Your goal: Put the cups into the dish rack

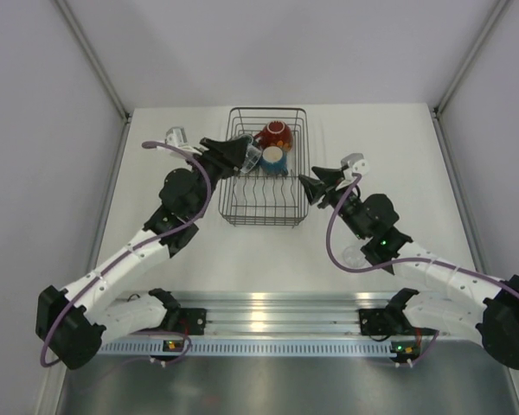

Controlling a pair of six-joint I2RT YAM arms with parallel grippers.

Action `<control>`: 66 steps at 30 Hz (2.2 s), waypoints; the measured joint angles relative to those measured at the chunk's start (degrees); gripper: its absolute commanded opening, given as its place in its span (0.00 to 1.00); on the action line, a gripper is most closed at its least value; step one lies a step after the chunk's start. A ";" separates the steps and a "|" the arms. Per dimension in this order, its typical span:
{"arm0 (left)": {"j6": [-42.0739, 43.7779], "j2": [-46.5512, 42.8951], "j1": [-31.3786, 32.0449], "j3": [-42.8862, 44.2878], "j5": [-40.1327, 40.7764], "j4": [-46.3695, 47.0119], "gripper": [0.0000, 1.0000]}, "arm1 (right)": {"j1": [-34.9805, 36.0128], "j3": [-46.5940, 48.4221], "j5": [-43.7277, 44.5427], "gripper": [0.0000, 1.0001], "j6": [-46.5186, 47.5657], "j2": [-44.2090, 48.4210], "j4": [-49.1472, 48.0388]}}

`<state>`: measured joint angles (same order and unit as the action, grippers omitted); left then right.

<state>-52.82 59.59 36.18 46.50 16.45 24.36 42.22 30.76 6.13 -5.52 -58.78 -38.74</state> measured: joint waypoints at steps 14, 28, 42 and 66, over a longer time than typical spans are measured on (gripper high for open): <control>30.49 5.84 10.10 -8.81 18.80 -3.48 0.00 | 0.00 -0.98 1.81 0.45 -0.63 0.31 1.09; 35.06 14.73 10.91 -11.10 28.55 2.64 0.00 | -0.02 -2.29 3.19 0.46 -1.18 0.57 1.62; 35.10 22.97 10.93 -13.03 30.14 7.89 0.00 | -0.55 -3.80 3.37 0.47 -1.77 1.40 2.05; 36.26 28.79 11.30 -13.66 32.54 16.55 0.51 | -1.53 -3.80 3.48 0.49 -2.10 1.42 2.01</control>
<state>-16.56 88.38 47.48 32.84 48.99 40.91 40.69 26.96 9.61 -7.62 -57.36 -36.73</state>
